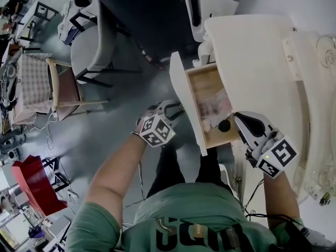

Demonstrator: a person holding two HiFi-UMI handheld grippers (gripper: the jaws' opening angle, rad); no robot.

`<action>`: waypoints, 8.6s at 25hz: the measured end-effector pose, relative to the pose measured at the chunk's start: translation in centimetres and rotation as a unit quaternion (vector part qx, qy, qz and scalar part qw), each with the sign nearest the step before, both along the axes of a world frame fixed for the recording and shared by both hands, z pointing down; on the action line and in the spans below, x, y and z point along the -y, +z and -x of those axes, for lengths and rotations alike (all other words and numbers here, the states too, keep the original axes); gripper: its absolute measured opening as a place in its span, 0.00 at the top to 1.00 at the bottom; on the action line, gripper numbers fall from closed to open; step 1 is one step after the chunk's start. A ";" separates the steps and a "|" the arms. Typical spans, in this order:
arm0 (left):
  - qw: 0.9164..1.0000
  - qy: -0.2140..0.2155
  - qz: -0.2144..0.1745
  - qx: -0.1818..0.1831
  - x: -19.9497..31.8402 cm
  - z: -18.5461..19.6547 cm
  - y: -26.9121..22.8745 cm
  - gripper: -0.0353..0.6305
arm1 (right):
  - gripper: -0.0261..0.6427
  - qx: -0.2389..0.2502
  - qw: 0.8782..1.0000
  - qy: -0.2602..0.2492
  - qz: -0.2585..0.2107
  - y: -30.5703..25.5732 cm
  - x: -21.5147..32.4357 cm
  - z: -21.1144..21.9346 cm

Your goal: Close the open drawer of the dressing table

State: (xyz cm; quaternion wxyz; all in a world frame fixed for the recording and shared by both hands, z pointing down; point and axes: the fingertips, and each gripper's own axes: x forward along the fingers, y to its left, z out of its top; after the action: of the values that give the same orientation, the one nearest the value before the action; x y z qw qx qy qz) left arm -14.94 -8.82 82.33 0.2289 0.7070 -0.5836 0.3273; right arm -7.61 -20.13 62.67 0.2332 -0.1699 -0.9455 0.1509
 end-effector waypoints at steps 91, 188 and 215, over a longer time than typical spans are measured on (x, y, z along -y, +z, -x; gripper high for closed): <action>0.997 0.073 -0.009 0.003 11.3 -3.8 0.3 0.76 | 0.94 0.007 0.997 0.081 0.019 1.4 7.8 -5.5; 0.924 0.257 -0.185 -0.213 18.1 -5.6 -35.6 0.93 | 0.94 0.056 0.910 0.411 -0.027 -16.2 10.4 -10.8; 0.882 0.316 -0.182 -0.299 13.4 -25.7 -43.7 0.93 | 0.94 0.105 0.829 0.538 -0.113 -25.8 0.6 -36.7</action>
State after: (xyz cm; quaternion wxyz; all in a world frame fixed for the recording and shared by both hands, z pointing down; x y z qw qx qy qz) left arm 10.80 -22.24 38.62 0.1441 0.9475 -0.2821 0.0434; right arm 29.11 -20.69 36.90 0.0318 0.3787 -0.9164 0.1257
